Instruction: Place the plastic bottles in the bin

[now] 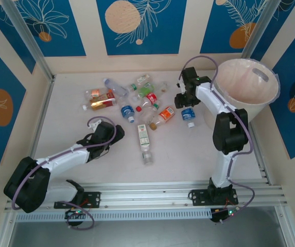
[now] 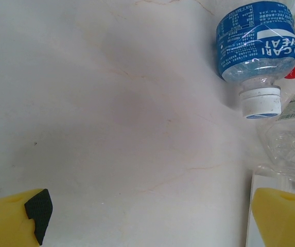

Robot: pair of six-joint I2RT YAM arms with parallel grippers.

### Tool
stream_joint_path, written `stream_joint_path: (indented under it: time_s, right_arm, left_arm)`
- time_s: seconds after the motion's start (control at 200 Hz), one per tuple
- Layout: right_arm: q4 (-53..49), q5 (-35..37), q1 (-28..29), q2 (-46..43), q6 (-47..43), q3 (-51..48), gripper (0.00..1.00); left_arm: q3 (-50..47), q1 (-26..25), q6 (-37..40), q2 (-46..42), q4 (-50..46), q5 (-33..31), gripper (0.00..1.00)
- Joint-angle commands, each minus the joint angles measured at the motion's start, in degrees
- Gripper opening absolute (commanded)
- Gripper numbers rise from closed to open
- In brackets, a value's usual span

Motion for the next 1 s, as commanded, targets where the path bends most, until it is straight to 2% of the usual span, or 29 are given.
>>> stream_joint_path:
  time_s: [0.0, 0.34, 0.58, 0.75, 0.995]
  right_arm:
    - [3.07, -1.56, 0.31, -5.13, 0.88, -2.33, 0.48]
    - [11.74, -6.81, 0.37, -22.83, 1.80, -7.70, 0.46]
    - [22.72, -5.43, -2.16, -35.29, 3.25, -12.01, 0.44]
    - [28.75, -8.22, -8.08, -41.33, 6.82, -13.96, 0.44]
    - [29.46, -9.85, -19.45, -43.79, 11.28, -11.72, 0.43]
  left_arm:
    - [0.00, 1.05, -0.03, 1.14, 1.83, 2.30, 1.00]
    - [1.00, 1.10, 0.19, 2.46, 2.14, 3.51, 1.00]
    - [0.87, 1.22, 0.36, 2.37, 1.87, 3.57, 1.00]
    - [0.77, 1.40, 0.24, 2.34, 1.99, 3.60, 1.00]
    - [0.47, 1.56, 0.03, 2.20, 2.04, 3.62, 1.00]
